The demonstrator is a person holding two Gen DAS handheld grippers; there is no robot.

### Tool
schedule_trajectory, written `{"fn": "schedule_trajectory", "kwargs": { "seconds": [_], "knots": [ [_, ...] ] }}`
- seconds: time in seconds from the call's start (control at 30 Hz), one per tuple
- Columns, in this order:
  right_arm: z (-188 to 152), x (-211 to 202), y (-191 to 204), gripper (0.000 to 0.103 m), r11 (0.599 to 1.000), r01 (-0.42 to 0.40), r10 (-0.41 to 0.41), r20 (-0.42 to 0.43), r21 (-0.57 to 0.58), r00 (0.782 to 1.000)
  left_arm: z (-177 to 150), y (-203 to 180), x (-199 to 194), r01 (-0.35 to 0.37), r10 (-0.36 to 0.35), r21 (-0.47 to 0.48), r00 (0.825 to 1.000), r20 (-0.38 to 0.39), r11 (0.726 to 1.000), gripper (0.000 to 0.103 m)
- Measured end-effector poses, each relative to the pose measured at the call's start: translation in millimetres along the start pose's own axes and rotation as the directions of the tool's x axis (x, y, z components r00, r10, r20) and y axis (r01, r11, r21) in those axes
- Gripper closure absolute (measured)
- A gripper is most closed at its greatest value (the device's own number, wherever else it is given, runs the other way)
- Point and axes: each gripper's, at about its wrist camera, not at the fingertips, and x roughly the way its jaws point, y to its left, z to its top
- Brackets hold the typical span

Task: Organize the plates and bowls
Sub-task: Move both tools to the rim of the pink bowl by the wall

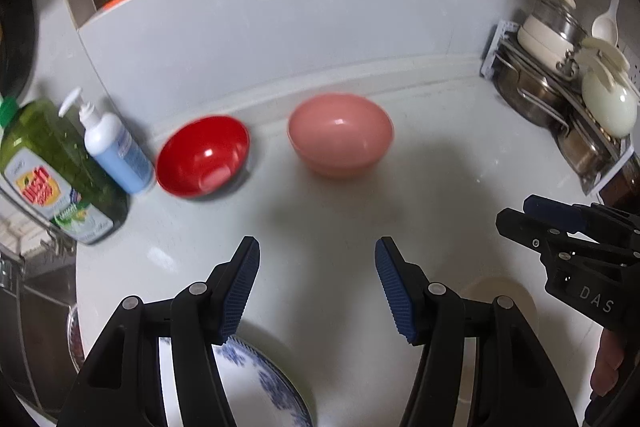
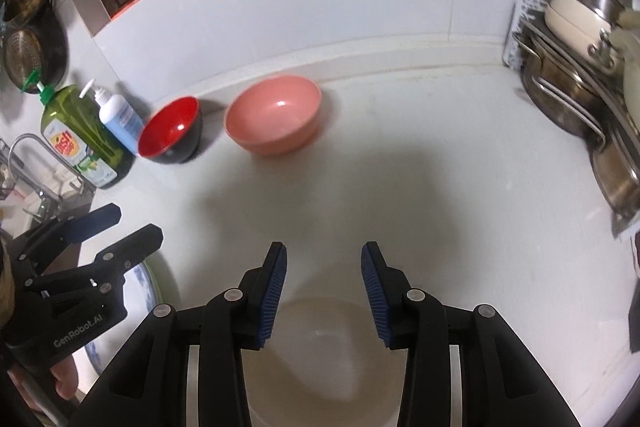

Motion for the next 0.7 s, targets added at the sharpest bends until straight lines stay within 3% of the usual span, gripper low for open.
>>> {"fn": "schedule_trajectory", "kwargs": {
  "seconds": [0.37, 0.7],
  "knots": [
    [57, 8, 24, 0.063, 0.999, 0.015, -0.012, 0.053, -0.041, 0.999, 51, 26, 14, -0.022, 0.022, 0.0, 0.999, 0.037, 1.0, 0.044],
    [100, 54, 29, 0.063, 1.0, -0.015, 0.015, 0.017, -0.018, 1.0, 89, 37, 60, -0.009, 0.008, 0.027, 1.0, 0.018, 1.0, 0.044]
  ]
}}
